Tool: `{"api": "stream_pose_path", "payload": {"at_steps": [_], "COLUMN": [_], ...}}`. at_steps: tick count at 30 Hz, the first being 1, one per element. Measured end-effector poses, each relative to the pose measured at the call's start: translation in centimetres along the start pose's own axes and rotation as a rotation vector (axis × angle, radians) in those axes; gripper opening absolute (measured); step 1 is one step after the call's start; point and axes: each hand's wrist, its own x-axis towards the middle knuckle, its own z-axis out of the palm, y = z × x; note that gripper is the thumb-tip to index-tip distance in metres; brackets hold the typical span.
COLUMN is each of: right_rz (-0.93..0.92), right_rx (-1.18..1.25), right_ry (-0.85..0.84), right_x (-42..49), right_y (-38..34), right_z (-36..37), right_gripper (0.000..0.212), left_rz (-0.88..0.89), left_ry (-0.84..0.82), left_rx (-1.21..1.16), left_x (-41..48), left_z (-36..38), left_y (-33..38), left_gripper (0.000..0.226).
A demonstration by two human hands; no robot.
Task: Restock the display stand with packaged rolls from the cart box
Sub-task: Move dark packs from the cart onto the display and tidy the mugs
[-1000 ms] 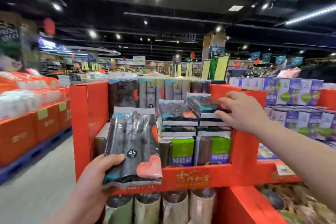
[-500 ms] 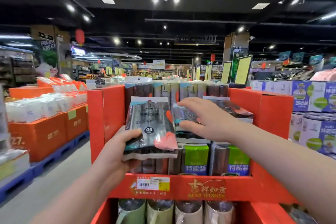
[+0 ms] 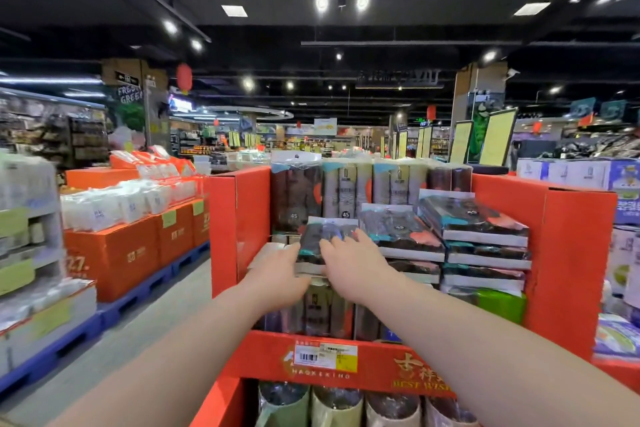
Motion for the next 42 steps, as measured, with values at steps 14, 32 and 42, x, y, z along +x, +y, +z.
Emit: {"api": "stream_pose_path", "payload": {"at_steps": [14,32,42], "right_rz": [0.142,0.424,0.459], "right_rx": [-0.063,0.115,0.218], "right_ry": [-0.052,-0.286,-0.508], "right_x": [0.1,-20.8,-32.6], "right_y": [-0.6,-7.7,-14.7], "right_z": [0.2,2.2,4.0], "right_gripper": [0.056,0.045,0.042], "left_rz": [0.091,0.506,0.505], "left_ry": [-0.054,-0.122,-0.469], "left_rx": [0.200,0.330,0.281], "left_x": [-1.7,-12.3,-24.5], "left_z": [0.6,7.2,11.7], "left_y": [-1.4,1.3,0.4], "left_gripper": [0.094,0.059,0.050]}}
